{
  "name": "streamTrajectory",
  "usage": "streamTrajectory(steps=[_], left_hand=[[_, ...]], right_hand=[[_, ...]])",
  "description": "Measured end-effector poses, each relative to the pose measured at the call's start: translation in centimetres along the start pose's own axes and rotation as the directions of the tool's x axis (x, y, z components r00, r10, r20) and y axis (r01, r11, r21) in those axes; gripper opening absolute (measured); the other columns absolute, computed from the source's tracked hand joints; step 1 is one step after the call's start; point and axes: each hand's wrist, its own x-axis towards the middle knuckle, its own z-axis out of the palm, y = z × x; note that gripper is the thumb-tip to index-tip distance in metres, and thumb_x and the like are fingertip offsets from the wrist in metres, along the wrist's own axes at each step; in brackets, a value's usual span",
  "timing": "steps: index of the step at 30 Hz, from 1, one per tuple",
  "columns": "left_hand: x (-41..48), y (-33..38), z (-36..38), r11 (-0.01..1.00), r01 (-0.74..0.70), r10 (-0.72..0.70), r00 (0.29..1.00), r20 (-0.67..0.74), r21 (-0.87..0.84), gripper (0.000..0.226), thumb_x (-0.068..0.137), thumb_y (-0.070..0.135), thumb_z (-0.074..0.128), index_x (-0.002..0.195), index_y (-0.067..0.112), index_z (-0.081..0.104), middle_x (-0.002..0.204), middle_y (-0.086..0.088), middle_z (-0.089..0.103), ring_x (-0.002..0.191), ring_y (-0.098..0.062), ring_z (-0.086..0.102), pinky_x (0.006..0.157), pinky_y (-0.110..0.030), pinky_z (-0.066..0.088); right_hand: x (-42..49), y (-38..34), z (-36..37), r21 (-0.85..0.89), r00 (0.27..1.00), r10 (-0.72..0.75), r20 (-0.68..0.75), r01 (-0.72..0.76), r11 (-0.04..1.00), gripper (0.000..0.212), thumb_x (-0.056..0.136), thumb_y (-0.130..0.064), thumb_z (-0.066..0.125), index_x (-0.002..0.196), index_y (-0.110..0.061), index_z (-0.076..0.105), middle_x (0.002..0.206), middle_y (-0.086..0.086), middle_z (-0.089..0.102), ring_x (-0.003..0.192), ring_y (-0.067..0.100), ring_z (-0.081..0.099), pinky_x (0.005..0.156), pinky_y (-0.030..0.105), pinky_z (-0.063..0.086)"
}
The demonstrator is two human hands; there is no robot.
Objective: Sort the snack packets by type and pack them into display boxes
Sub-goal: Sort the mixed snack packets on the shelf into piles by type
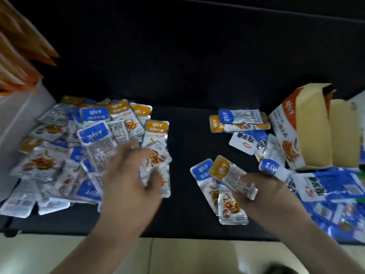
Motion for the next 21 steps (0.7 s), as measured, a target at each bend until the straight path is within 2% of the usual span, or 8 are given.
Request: streamTrajectory(steps=[2,5,7,10,13,15,18,21], left_hand=[[-1.8,3.5,2.0,0.972,0.179,-0.12,0.933,0.339,-0.15,0.022,0.093,0.028,0.071,0.114,0.035,0.068,0.108,0.02,0.068,0.099,0.006,0.065,0.089,-0.025,0.057],[-4.0,7.1,5.3,0.795,0.546,-0.304,0.736,0.605,-0.264,0.024,0.092,0.02,0.074,0.105,0.037,0.065,0.088,0.024,0.074,0.08,0.011,0.068,0.062,-0.013,0.054],[-4.5,8.3,6.7,0.689,0.646,-0.395,0.715,0.577,-0.329,0.029,0.091,0.015,0.076,0.11,0.034,0.065,0.088,0.026,0.074,0.081,0.011,0.069,0.057,-0.008,0.049],[-4.4,9.2,8.1,0.554,0.742,-0.494,0.658,0.567,-0.378,0.038,0.086,0.015,0.079,0.114,0.035,0.064,0.086,0.018,0.078,0.075,0.008,0.07,0.055,-0.009,0.048],[-4.1,9.8,9.7,0.56,0.749,-0.525,0.651,0.549,-0.353,0.028,0.088,0.009,0.07,0.105,0.031,0.072,0.078,0.017,0.076,0.067,0.003,0.069,0.056,-0.02,0.056],[-3.6,10.4,10.4,0.564,0.753,-0.524,0.643,0.559,-0.338,0.019,0.089,0.005,0.067,0.089,0.022,0.077,0.068,0.011,0.074,0.056,0.004,0.065,0.055,-0.02,0.055],[-3.1,10.8,11.4,0.584,0.724,-0.51,0.679,0.527,-0.368,0.017,0.088,0.007,0.072,0.09,0.024,0.072,0.077,0.005,0.075,0.061,0.005,0.067,0.049,-0.012,0.048],[-2.8,10.9,12.1,0.625,0.66,-0.446,0.741,0.502,-0.417,0.016,0.091,0.017,0.075,0.099,0.028,0.067,0.092,0.005,0.075,0.075,0.003,0.07,0.056,-0.01,0.05]], right_hand=[[-0.5,0.9,0.9,-0.02,0.999,-0.034,0.022,0.035,0.999,0.046,0.086,-0.048,0.071,0.13,-0.037,0.061,0.129,-0.007,0.055,0.12,0.021,0.056,0.088,0.038,0.055],[-0.5,2.4,3.1,0.01,0.992,-0.122,0.039,0.122,0.992,0.074,0.085,-0.061,0.064,0.152,-0.042,0.04,0.166,-0.008,0.03,0.154,0.019,0.026,0.107,0.046,0.051],[0.0,3.8,4.6,0.003,0.986,-0.167,0.009,0.167,0.986,0.071,0.086,-0.061,0.061,0.152,-0.042,0.04,0.164,-0.006,0.036,0.155,0.019,0.027,0.108,0.047,0.05],[0.7,4.5,5.3,0.012,0.966,-0.213,-0.145,0.216,0.976,0.047,0.087,-0.039,0.072,0.132,-0.031,0.063,0.142,0.001,0.063,0.136,0.025,0.056,0.097,0.039,0.058],[1.2,4.0,4.6,0.019,0.912,-0.266,-0.311,0.286,0.958,0.013,0.09,-0.035,0.066,0.098,-0.025,0.072,0.102,-0.005,0.074,0.098,0.02,0.073,0.069,0.028,0.055],[1.4,3.9,4.1,0.026,0.904,-0.277,-0.327,0.302,0.953,0.014,0.092,-0.037,0.061,0.09,-0.027,0.07,0.09,-0.008,0.072,0.086,0.015,0.072,0.06,0.025,0.051],[1.0,3.9,3.5,0.091,0.896,-0.272,-0.352,0.322,0.942,0.017,0.09,-0.038,0.064,0.097,-0.028,0.076,0.096,-0.009,0.077,0.096,0.011,0.074,0.066,0.026,0.059],[0.5,4.3,3.4,0.124,0.892,-0.261,-0.369,0.326,0.937,0.027,0.085,-0.031,0.067,0.109,-0.027,0.077,0.11,-0.007,0.078,0.112,0.013,0.072,0.085,0.026,0.057]])
